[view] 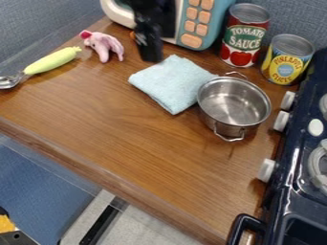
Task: Move the silver pot to the bottom left side on the table
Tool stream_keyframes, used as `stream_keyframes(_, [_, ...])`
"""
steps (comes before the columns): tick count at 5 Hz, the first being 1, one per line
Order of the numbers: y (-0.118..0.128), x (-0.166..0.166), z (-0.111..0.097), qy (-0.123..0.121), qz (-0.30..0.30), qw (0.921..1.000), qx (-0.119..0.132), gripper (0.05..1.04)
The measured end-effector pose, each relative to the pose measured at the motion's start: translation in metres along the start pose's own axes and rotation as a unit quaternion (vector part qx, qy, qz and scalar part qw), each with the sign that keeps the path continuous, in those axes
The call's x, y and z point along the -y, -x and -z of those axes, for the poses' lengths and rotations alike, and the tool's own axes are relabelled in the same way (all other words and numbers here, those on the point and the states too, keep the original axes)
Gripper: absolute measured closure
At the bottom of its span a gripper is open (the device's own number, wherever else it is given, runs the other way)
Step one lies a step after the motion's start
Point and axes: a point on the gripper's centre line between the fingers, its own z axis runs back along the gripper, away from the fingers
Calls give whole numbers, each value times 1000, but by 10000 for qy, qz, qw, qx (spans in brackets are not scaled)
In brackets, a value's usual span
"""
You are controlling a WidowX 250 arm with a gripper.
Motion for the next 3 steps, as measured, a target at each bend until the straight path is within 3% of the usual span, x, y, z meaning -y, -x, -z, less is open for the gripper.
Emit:
stream_keyframes(1, [30, -14, 12, -178, 509, 9985, -48, 82])
stream_keyframes(3, [62, -23, 33, -354, 1399, 9895, 59, 83])
